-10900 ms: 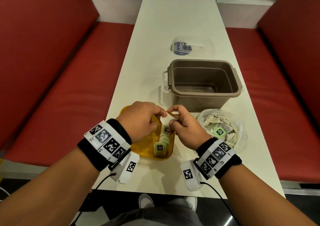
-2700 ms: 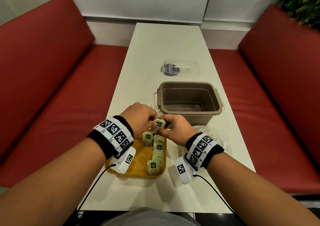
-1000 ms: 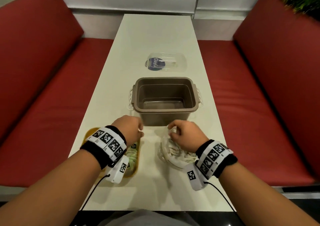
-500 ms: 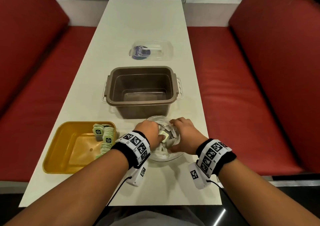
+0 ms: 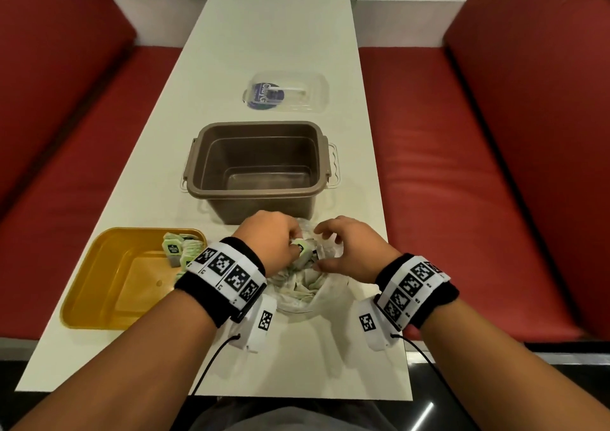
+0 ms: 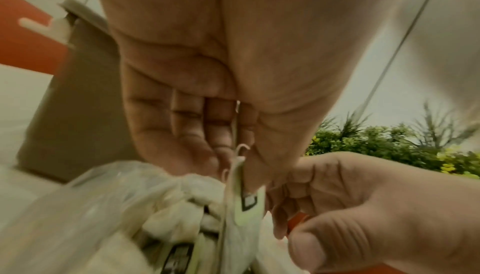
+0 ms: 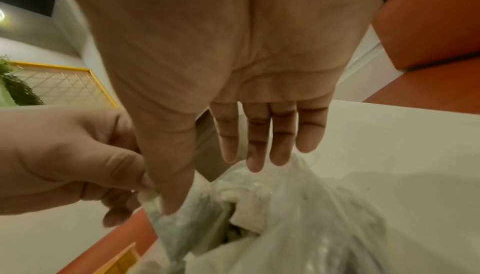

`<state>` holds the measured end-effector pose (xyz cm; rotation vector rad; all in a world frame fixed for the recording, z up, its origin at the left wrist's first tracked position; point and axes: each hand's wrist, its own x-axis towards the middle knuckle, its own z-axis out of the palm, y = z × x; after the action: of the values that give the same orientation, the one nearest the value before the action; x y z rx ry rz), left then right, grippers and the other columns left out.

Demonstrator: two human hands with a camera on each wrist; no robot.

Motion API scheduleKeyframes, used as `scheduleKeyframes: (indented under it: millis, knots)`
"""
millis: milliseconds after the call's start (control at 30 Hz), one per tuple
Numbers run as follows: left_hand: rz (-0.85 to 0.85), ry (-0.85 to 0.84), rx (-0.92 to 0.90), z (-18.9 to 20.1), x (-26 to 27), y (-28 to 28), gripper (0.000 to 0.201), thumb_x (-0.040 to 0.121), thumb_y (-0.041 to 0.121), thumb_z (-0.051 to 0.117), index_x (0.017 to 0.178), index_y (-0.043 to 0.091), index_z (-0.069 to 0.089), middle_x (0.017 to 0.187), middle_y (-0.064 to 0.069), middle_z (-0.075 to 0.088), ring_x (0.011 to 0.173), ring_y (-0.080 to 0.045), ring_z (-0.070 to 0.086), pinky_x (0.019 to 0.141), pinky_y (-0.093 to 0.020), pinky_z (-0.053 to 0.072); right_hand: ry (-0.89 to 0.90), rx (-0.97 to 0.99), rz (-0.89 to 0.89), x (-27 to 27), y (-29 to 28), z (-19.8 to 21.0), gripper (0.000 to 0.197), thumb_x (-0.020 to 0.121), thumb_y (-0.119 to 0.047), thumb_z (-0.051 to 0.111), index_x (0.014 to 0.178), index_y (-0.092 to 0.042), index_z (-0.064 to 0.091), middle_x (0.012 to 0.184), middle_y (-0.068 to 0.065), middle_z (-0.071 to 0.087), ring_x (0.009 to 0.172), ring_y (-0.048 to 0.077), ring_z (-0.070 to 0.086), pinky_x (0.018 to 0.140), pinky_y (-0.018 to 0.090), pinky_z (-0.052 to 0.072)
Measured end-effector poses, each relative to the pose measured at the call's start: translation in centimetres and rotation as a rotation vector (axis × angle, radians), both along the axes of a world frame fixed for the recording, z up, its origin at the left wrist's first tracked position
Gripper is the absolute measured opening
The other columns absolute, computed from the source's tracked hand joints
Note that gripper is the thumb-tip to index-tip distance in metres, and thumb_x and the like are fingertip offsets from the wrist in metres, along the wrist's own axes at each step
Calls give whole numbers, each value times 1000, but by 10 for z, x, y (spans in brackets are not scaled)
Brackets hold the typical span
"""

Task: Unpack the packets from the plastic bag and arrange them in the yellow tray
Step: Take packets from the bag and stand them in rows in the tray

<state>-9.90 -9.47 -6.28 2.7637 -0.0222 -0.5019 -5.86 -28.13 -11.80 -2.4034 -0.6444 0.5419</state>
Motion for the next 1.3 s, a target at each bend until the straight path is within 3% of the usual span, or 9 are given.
scheduleKeyframes:
  millis: [100, 167, 300, 500, 700, 967, 1133, 1200, 1300]
  knots:
    - [-137, -51, -76, 8, -1, -5, 15, 87, 32, 67, 101, 34, 70, 89, 11, 67, 79, -8, 57, 73, -23, 44, 34, 179, 6, -2, 2, 8, 42, 71, -30, 87, 108, -30, 68, 98, -10, 65, 82, 9, 55, 70, 15, 42]
    - [-140, -85, -154, 9, 0, -9, 11, 85, 31, 70, 96, 33, 71, 83, 12, 67, 71, -1, 55, 68, -20, 41, 73, 240, 4, -3, 2, 8, 24, 73, -25, 85, 82, -38, 67, 78, -9, 65, 69, 5, 54, 65, 21, 44]
    - [-29, -120, -210, 0, 0, -12, 8, 81, 32, 76, 86, 29, 72, 74, 13, 66, 68, 0, 58, 70, -21, 49, 114, 229, -83, -3, -1, -3, 29, 76, -20, 84, 60, -23, 60, 53, -6, 54, 50, 5, 42, 54, 26, 38]
    - [3, -121, -255, -19, -8, -13, 10, 79, 33, 78, 84, 28, 71, 74, 14, 66, 62, 3, 56, 62, -16, 44, 158, 233, -152, -7, -4, -14, 28, 73, -19, 86, 60, -21, 61, 52, -10, 55, 47, 3, 46, 51, 19, 36]
    - [63, -185, -304, -20, -11, -8, 8, 78, 33, 78, 76, 29, 71, 69, 14, 66, 64, -1, 58, 63, -21, 48, 156, 253, -177, -8, -3, -12, 46, 62, -33, 93, 60, -18, 50, 60, 0, 54, 55, 12, 41, 55, 31, 35]
    - [40, -264, -214, -8, -15, 14, 12, 80, 38, 75, 75, 34, 66, 76, 15, 61, 68, -2, 53, 67, -27, 44, 97, 298, -145, -9, 0, -9, 34, 87, -20, 73, 76, -21, 42, 68, 8, 60, 62, 19, 54, 64, 44, 51]
    - [39, -284, -227, -5, -23, 20, 10, 80, 37, 75, 76, 32, 68, 69, 15, 62, 66, 0, 54, 63, -23, 40, 128, 361, -48, -16, 15, 2, 35, 75, -28, 85, 99, -26, 59, 61, -12, 41, 59, 6, 42, 63, 25, 43]
    - [20, -296, -247, -3, -26, 22, 8, 81, 36, 75, 77, 31, 70, 68, 14, 63, 65, -1, 54, 62, -20, 39, 89, 347, -38, -18, 23, 4, 22, 78, -21, 82, 91, -26, 65, 57, -13, 44, 56, 3, 44, 58, 14, 37]
    - [13, -322, -262, 0, -30, 26, 7, 80, 34, 76, 77, 32, 70, 69, 14, 64, 66, -2, 56, 63, -21, 42, 61, 330, -4, -22, 33, 4, 20, 82, -19, 78, 78, -33, 63, 59, -14, 48, 58, 1, 47, 59, 13, 36]
